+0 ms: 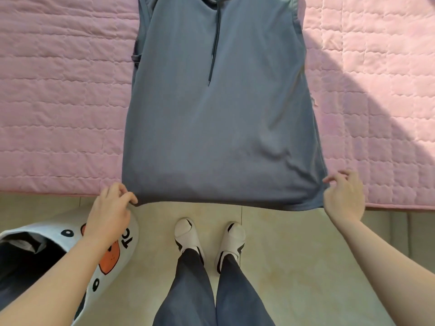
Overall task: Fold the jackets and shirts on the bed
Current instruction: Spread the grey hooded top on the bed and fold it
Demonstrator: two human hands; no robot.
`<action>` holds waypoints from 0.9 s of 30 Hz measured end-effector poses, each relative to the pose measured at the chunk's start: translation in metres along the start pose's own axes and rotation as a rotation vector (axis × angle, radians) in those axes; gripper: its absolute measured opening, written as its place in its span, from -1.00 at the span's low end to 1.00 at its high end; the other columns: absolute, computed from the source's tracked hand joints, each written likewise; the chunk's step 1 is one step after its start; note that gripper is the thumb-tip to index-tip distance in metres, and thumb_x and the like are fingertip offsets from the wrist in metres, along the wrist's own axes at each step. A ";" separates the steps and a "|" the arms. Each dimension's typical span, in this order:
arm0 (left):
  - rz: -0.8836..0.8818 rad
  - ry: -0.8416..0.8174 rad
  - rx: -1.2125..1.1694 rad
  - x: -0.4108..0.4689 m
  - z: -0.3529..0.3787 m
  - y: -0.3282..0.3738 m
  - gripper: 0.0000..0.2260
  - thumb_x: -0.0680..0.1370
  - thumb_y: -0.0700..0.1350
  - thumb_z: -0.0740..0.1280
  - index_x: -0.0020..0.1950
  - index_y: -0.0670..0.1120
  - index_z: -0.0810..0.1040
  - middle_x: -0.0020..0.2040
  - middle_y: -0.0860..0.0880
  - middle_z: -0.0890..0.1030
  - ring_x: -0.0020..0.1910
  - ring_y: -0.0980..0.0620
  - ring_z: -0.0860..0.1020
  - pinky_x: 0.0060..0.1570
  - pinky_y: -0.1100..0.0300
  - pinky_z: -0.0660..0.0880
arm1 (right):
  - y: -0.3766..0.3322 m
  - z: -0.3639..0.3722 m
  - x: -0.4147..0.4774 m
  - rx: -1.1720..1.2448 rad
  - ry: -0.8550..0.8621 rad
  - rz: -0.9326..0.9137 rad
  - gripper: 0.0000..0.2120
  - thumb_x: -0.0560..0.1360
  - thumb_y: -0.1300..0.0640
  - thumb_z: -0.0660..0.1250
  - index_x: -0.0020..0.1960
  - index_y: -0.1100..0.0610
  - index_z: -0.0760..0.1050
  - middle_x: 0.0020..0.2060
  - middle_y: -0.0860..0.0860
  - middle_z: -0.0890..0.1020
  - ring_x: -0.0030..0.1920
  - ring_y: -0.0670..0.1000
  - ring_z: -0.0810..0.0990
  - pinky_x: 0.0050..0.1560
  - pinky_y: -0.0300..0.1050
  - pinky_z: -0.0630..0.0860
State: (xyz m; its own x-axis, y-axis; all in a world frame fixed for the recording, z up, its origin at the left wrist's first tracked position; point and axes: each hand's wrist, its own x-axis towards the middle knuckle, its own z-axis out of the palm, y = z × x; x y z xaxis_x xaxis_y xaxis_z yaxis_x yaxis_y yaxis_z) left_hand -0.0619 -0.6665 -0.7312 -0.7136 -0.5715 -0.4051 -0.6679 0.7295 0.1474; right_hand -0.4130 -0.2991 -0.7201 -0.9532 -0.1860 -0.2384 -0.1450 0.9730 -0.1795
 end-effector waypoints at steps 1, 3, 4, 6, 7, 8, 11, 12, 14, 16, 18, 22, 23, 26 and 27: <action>0.038 0.061 -0.017 0.005 -0.003 0.013 -0.65 0.28 -0.43 0.41 -0.01 -0.12 0.60 0.01 -0.09 0.45 -0.04 -0.17 0.44 -0.13 -0.07 0.45 | -0.011 0.002 0.002 0.068 -0.002 -0.100 -0.73 0.37 0.42 0.21 -0.07 0.19 0.58 0.08 0.16 0.49 0.15 0.24 0.44 0.14 0.10 0.38; 0.127 0.096 -0.046 0.018 -0.007 0.037 -0.65 0.32 -0.41 0.39 0.05 -0.13 0.58 0.06 -0.09 0.49 -0.03 -0.16 0.47 -0.10 -0.07 0.46 | -0.031 0.012 0.008 0.140 -0.163 -0.286 -0.74 0.39 0.42 0.20 -0.07 0.17 0.55 0.00 0.11 0.51 0.09 0.17 0.46 0.12 0.06 0.41; 0.156 0.077 -0.064 0.024 -0.007 0.048 -0.65 0.34 -0.39 0.39 0.08 -0.12 0.58 0.10 -0.09 0.50 -0.01 -0.15 0.49 -0.07 -0.06 0.47 | -0.038 0.018 0.010 0.118 -0.267 -0.338 -0.76 0.42 0.38 0.20 -0.05 0.15 0.55 0.00 0.09 0.51 0.09 0.15 0.46 0.13 0.06 0.43; 0.110 0.028 -0.127 0.035 -0.008 0.064 -0.71 0.39 -0.34 0.37 0.08 -0.10 0.60 0.15 -0.08 0.51 0.04 -0.15 0.51 0.00 -0.06 0.48 | -0.047 0.027 0.015 0.021 -0.389 -0.349 -0.80 0.47 0.31 0.22 -0.02 0.12 0.56 0.02 0.08 0.50 0.11 0.16 0.46 0.14 0.08 0.44; 0.046 0.025 -0.188 0.040 -0.011 0.071 -0.75 0.43 -0.32 0.35 0.06 -0.09 0.61 0.18 -0.07 0.51 0.08 -0.15 0.51 0.04 -0.05 0.47 | -0.050 0.029 0.017 0.001 -0.407 -0.321 -0.81 0.49 0.29 0.22 0.00 0.12 0.57 0.02 0.09 0.50 0.12 0.17 0.46 0.14 0.07 0.44; -0.022 0.044 -0.261 0.047 -0.017 0.078 -0.77 0.46 -0.31 0.33 0.07 -0.09 0.61 0.20 -0.05 0.50 0.12 -0.13 0.50 0.09 -0.05 0.46 | -0.057 0.028 0.022 0.015 -0.413 -0.287 -0.80 0.49 0.29 0.21 0.01 0.13 0.56 0.03 0.09 0.49 0.14 0.17 0.45 0.13 0.06 0.44; -0.121 0.108 -0.415 0.069 -0.036 0.095 -0.76 0.53 -0.28 0.26 0.14 -0.08 0.58 0.25 0.00 0.47 0.20 -0.05 0.46 0.20 0.00 0.41 | -0.078 0.020 0.033 0.103 -0.410 -0.290 -0.76 0.49 0.31 0.19 0.07 0.12 0.53 0.08 0.07 0.49 0.17 0.12 0.47 0.15 0.04 0.43; -0.123 0.109 -0.444 0.079 -0.044 0.099 -0.77 0.55 -0.26 0.25 0.16 -0.07 0.57 0.26 0.02 0.46 0.22 -0.02 0.45 0.23 0.03 0.39 | -0.089 0.015 0.039 0.125 -0.407 -0.314 -0.75 0.48 0.31 0.19 0.08 0.12 0.53 0.09 0.06 0.49 0.17 0.11 0.47 0.17 0.04 0.43; -0.131 0.091 -0.483 0.095 -0.056 0.106 -0.78 0.57 -0.24 0.25 0.17 -0.05 0.55 0.28 0.03 0.44 0.25 0.01 0.44 0.26 0.07 0.38 | -0.106 0.007 0.049 0.164 -0.413 -0.341 -0.75 0.48 0.33 0.20 0.08 0.11 0.52 0.07 0.04 0.49 0.15 0.09 0.48 0.16 0.03 0.43; -0.134 0.085 -0.507 0.118 -0.067 0.109 -0.78 0.57 -0.24 0.24 0.18 -0.05 0.53 0.28 0.03 0.44 0.26 0.02 0.44 0.27 0.09 0.37 | -0.126 -0.001 0.067 0.186 -0.411 -0.369 -0.74 0.48 0.33 0.20 0.06 0.09 0.53 0.04 0.01 0.49 0.13 0.07 0.49 0.16 0.03 0.44; -0.117 0.069 -0.515 0.142 -0.077 0.111 -0.76 0.57 -0.23 0.24 0.21 -0.06 0.52 0.28 0.03 0.44 0.27 0.01 0.43 0.28 0.09 0.36 | -0.146 -0.006 0.087 0.183 -0.409 -0.403 -0.75 0.47 0.32 0.20 0.05 0.07 0.53 0.01 -0.02 0.49 0.13 0.06 0.51 0.18 0.02 0.44; -0.103 0.039 -0.533 0.201 -0.102 0.109 -0.73 0.57 -0.21 0.23 0.26 -0.05 0.48 0.31 0.04 0.41 0.27 0.02 0.40 0.29 0.03 0.36 | -0.202 -0.011 0.135 0.181 -0.406 -0.436 -0.76 0.49 0.30 0.20 0.04 0.05 0.54 0.01 -0.04 0.48 0.10 0.01 0.51 0.19 -0.08 0.41; -0.089 0.035 -0.530 0.216 -0.108 0.108 -0.72 0.57 -0.20 0.23 0.28 -0.05 0.46 0.33 0.04 0.40 0.28 0.02 0.39 0.29 0.02 0.35 | -0.216 -0.012 0.147 0.188 -0.396 -0.437 -0.76 0.50 0.29 0.20 0.05 0.06 0.54 0.01 -0.04 0.48 0.08 -0.01 0.50 0.15 -0.12 0.39; -0.074 0.013 -0.531 0.261 -0.128 0.104 -0.69 0.58 -0.17 0.23 0.33 -0.03 0.43 0.37 0.05 0.37 0.32 0.01 0.36 0.29 0.02 0.36 | -0.260 -0.014 0.180 0.207 -0.382 -0.432 -0.77 0.51 0.29 0.21 0.06 0.08 0.55 -0.01 -0.03 0.49 -0.01 -0.05 0.48 0.09 -0.19 0.36; -0.076 0.009 -0.536 0.274 -0.132 0.101 -0.69 0.59 -0.17 0.23 0.34 -0.03 0.42 0.38 0.05 0.36 0.33 0.01 0.36 0.28 0.03 0.37 | -0.273 -0.014 0.190 0.212 -0.371 -0.427 -0.77 0.51 0.28 0.21 0.06 0.08 0.56 -0.01 -0.02 0.50 -0.03 -0.05 0.48 0.10 -0.16 0.38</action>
State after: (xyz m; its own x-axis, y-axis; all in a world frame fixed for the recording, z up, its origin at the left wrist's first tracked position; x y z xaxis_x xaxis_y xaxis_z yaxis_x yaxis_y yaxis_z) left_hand -0.3522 -0.7990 -0.7086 -0.6596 -0.6197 -0.4253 -0.7300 0.3937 0.5586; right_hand -0.5586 -0.5983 -0.7030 -0.6606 -0.6267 -0.4133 -0.4023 0.7603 -0.5099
